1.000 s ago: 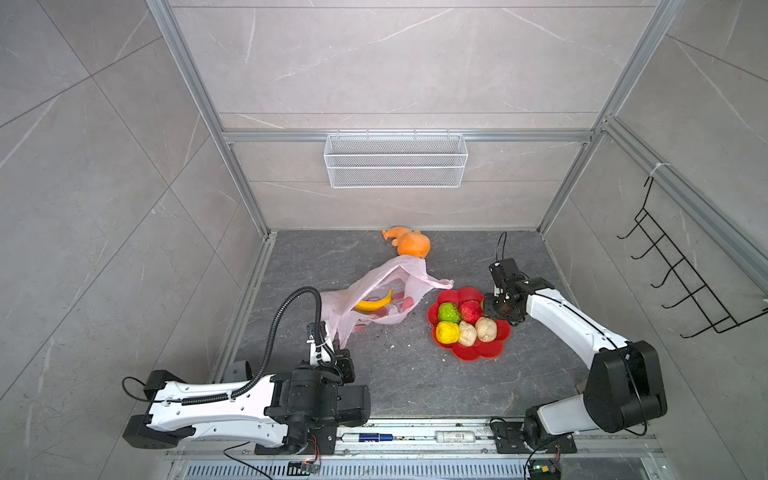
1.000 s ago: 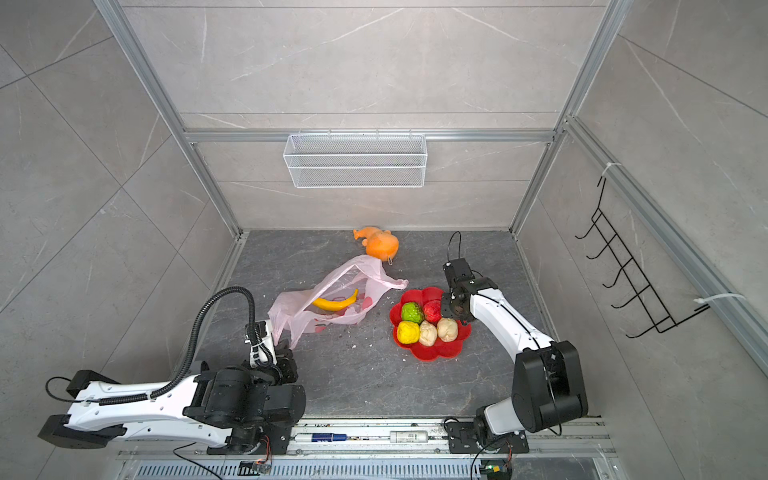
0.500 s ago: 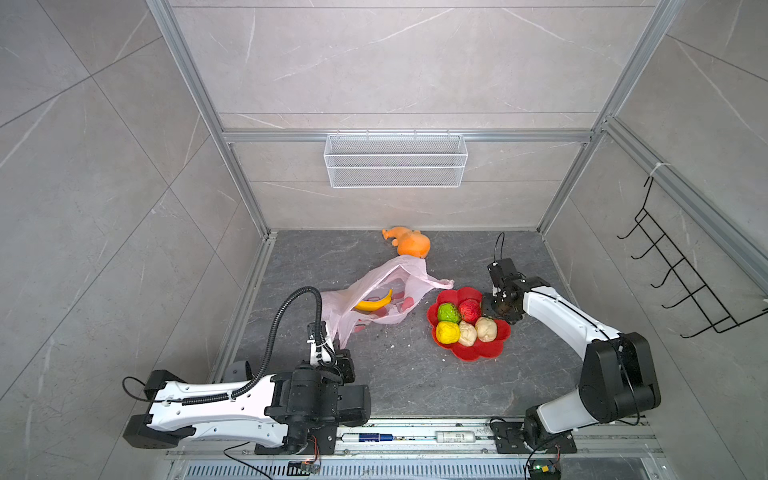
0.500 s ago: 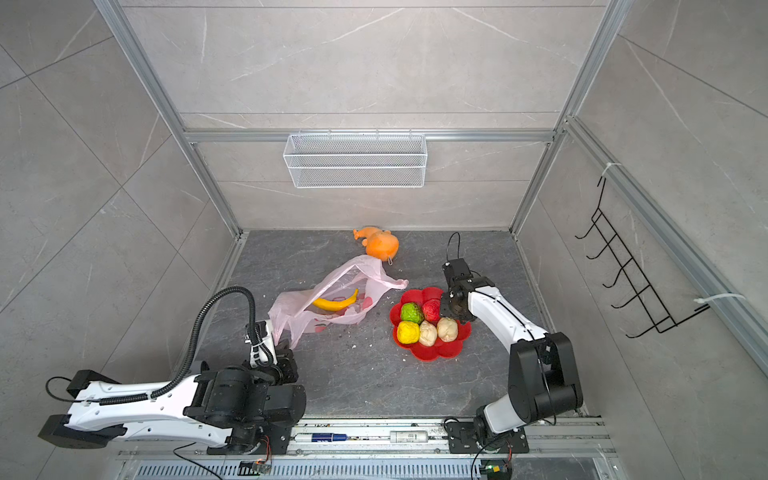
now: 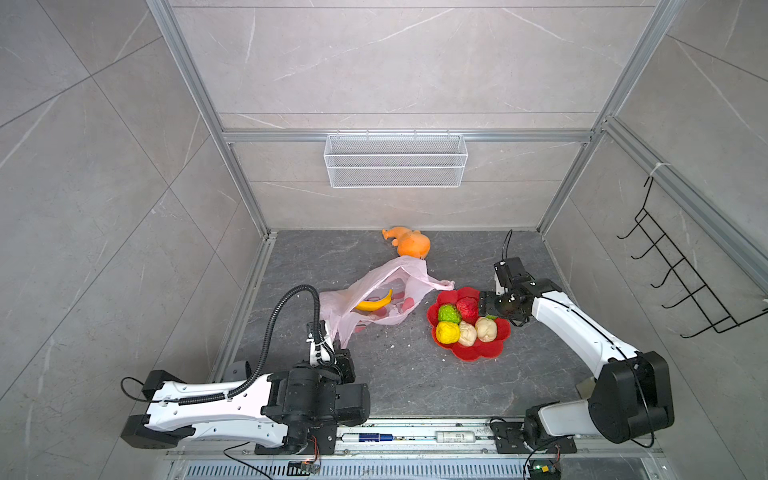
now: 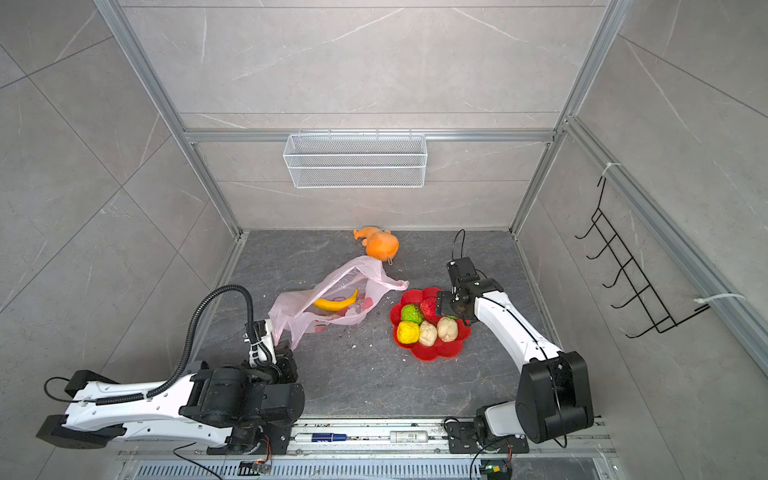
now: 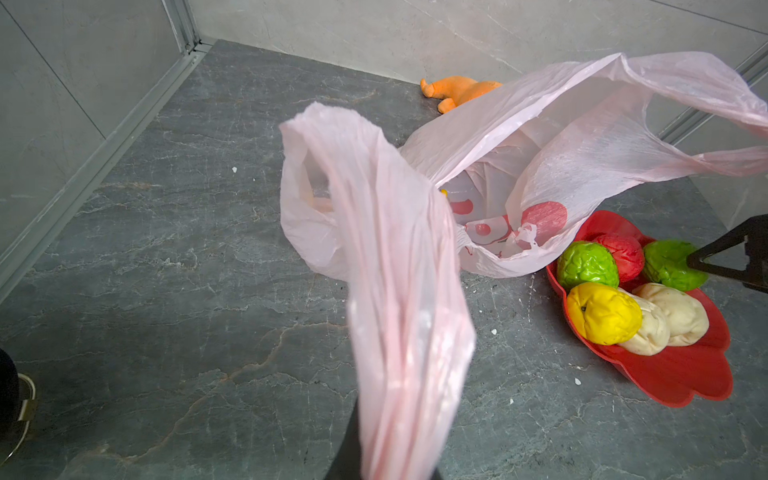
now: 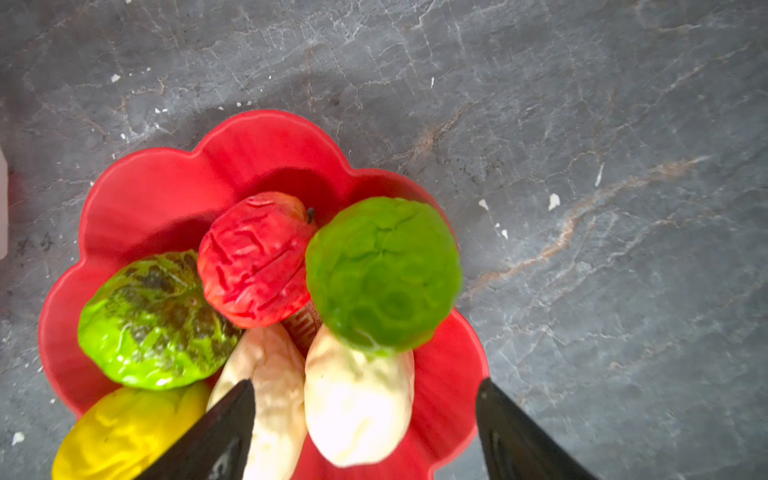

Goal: Take the fake fruits out of the plastic bag
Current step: 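Lower the green fruit onto the red plate and open the right gripper, then move the open right gripper back into the bag toward the yellow banana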

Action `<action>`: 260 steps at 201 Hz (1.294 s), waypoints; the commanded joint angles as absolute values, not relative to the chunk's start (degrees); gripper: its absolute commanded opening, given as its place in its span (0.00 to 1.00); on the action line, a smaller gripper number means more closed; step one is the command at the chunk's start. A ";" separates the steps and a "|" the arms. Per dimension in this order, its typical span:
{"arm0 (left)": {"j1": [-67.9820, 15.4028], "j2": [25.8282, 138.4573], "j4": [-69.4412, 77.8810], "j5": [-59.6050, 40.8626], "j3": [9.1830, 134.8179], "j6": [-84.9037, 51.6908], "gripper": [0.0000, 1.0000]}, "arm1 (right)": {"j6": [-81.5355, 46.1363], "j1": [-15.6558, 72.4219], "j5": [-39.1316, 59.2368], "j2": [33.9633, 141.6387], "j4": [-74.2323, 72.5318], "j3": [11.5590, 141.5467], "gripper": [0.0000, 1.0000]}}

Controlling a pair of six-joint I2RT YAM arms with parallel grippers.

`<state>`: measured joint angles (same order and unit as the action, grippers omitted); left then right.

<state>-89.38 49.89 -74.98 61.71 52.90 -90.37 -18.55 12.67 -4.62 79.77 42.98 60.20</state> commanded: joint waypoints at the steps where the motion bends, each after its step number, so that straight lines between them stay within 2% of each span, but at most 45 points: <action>1: -89.73 48.70 -76.88 59.79 54.58 -89.48 0.00 | -17.80 12.65 -3.35 75.71 47.39 61.23 0.87; 22: -89.65 48.12 -79.15 56.38 54.30 -91.69 0.00 | -17.59 13.03 -2.62 71.51 50.34 62.02 0.87; 46: -89.74 48.18 -81.52 51.38 53.89 -94.45 0.00 | -17.09 15.84 -0.83 66.02 53.22 63.57 0.81; 86: -89.71 49.89 -82.93 44.27 52.88 -98.40 0.00 | -18.54 30.41 -2.83 59.04 54.54 69.70 0.60; 114: -89.67 52.46 -80.81 42.96 52.04 -99.15 0.00 | -21.39 39.04 1.61 59.67 48.70 72.33 0.44; 124: -89.73 53.64 -79.96 43.14 51.86 -99.55 0.00 | -22.62 42.47 2.88 61.44 45.14 72.20 0.41; 150: -89.72 57.17 -78.91 43.50 51.90 -101.26 0.00 | -24.74 52.33 3.23 69.12 35.88 72.54 0.40; 173: -89.70 59.43 -78.73 43.86 52.59 -102.61 0.00 | -25.14 56.82 3.32 78.33 29.62 74.57 0.39; 209: -90.31 60.90 -78.81 44.59 53.44 -103.96 0.00 | -25.68 58.05 2.83 91.44 26.46 78.89 0.36; 260: -91.48 59.03 -79.37 46.34 54.07 -105.38 0.00 | -30.08 57.09 -1.92 103.04 22.88 80.89 0.32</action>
